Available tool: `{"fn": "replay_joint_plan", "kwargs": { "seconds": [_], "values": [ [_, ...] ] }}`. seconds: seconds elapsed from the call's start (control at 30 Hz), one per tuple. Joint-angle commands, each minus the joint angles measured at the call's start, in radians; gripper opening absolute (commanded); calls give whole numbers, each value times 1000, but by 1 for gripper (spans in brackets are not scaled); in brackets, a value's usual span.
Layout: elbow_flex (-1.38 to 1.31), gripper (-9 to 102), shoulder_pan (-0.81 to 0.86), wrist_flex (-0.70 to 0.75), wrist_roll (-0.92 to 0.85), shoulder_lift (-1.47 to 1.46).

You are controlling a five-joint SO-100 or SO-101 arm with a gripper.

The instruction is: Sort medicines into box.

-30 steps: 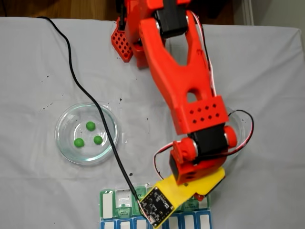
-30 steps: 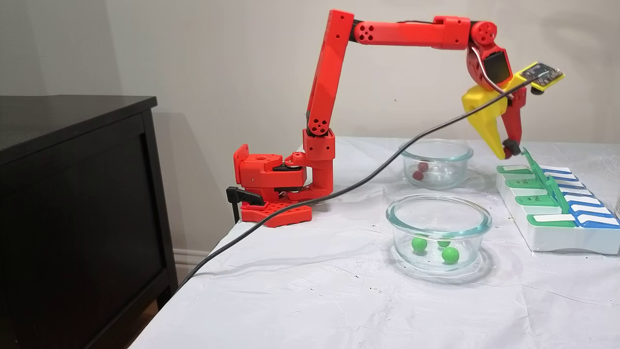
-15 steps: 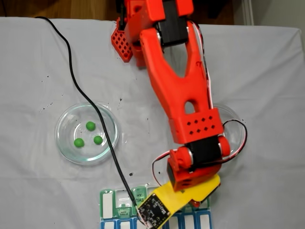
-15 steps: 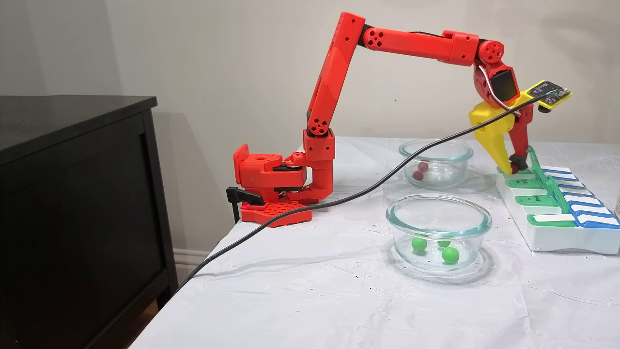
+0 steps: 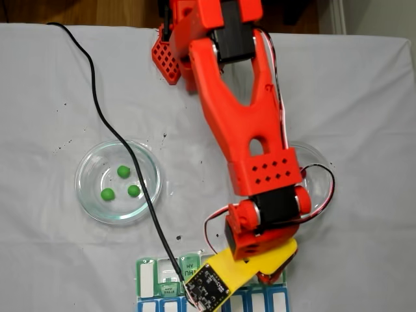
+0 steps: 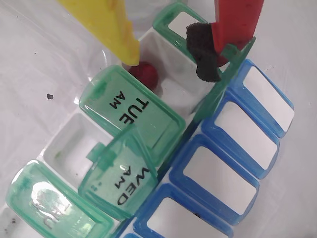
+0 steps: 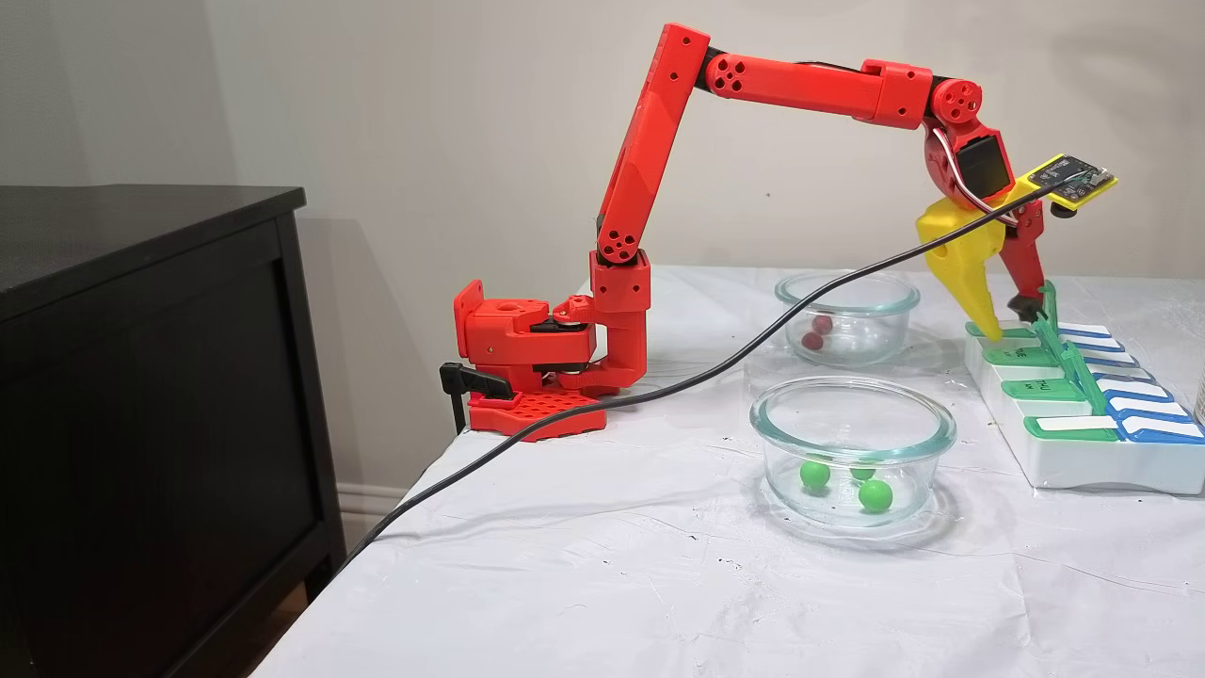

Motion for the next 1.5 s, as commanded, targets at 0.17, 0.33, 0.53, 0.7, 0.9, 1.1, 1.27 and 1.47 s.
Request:
{"fn": "replay_joint_plan", "kwargs": {
  "seconds": [0.17, 0.33, 0.53, 0.7, 0.9, 1.1, 1.27, 1.47],
  "values": [
    [18, 0, -32, 110, 28, 321],
    [-54, 0, -28, 308, 31, 301],
    [-144, 0, -77, 537, 112, 212],
    [-89, 0, -153, 552, 183, 305],
    [43, 5, -249, 486, 201, 325],
    [104, 16, -302, 512, 259, 348],
    [143, 18, -324, 492, 272, 354],
    [199, 17, -383, 508, 282, 331]
  ]
}}
